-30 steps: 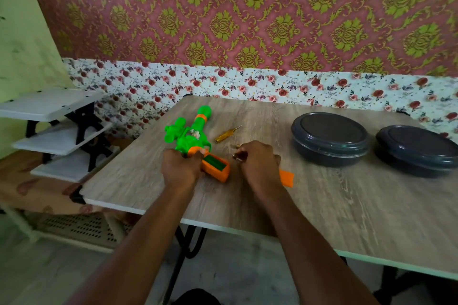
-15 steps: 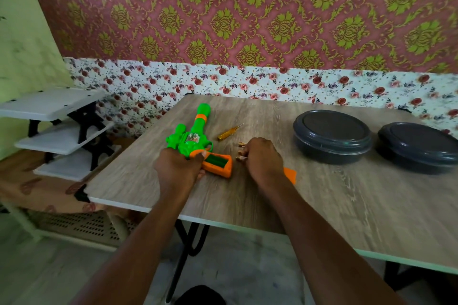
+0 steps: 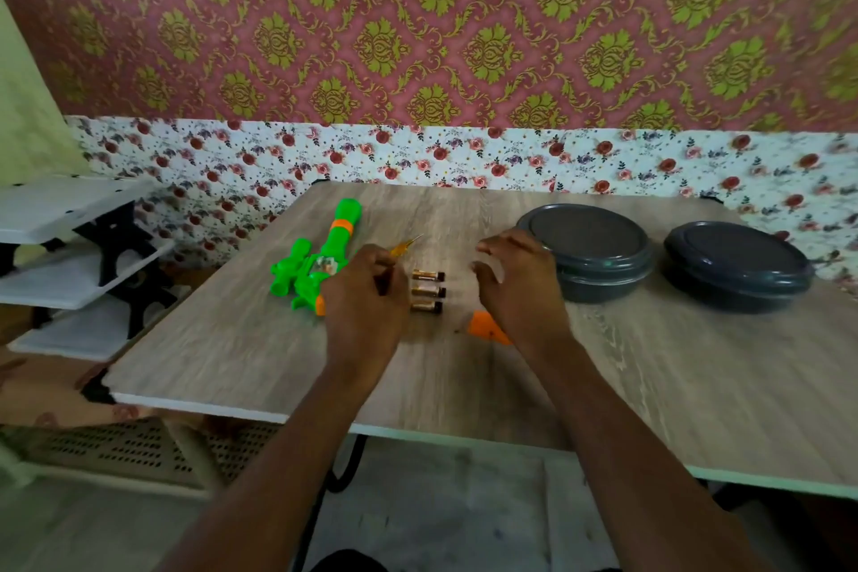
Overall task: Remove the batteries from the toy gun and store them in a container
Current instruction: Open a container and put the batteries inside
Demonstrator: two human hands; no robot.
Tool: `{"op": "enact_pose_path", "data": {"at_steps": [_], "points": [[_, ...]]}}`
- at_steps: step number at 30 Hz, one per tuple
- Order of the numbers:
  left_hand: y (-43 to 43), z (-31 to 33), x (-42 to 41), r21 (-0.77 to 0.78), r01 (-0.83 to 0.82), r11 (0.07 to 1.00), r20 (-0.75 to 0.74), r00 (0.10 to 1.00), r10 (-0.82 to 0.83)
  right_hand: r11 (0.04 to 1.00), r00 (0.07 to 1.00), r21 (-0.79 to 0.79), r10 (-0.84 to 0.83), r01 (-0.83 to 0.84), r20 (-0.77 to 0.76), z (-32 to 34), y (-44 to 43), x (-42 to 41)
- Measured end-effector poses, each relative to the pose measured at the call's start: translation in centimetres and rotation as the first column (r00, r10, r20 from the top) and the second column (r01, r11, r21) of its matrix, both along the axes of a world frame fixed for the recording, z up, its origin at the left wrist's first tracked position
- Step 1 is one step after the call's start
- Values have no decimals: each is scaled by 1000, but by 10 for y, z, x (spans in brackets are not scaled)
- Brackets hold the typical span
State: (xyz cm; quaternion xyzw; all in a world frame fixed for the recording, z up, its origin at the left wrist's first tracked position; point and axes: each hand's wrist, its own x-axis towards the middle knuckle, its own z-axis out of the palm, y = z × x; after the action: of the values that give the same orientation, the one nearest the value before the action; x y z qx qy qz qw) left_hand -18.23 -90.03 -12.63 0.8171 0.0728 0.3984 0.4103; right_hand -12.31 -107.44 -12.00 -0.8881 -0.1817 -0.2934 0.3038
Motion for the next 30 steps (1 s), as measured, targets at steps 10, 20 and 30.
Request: {"op": "enact_pose_path", "data": {"at_steps": [10,20,30], "points": [[-83,10,78,57,330,942,-108,940,-323,924,967,-298,-254,239,-13,-11,-88,28],[-85,6,110,-90,390,916,-102,911,-398,927,954,-248,-246,282,170,-16,-87,28],[-82,2,93,-621,401,673,28,870,-493,979,881,-3,-182,203,436,-16,-78,26]]}}
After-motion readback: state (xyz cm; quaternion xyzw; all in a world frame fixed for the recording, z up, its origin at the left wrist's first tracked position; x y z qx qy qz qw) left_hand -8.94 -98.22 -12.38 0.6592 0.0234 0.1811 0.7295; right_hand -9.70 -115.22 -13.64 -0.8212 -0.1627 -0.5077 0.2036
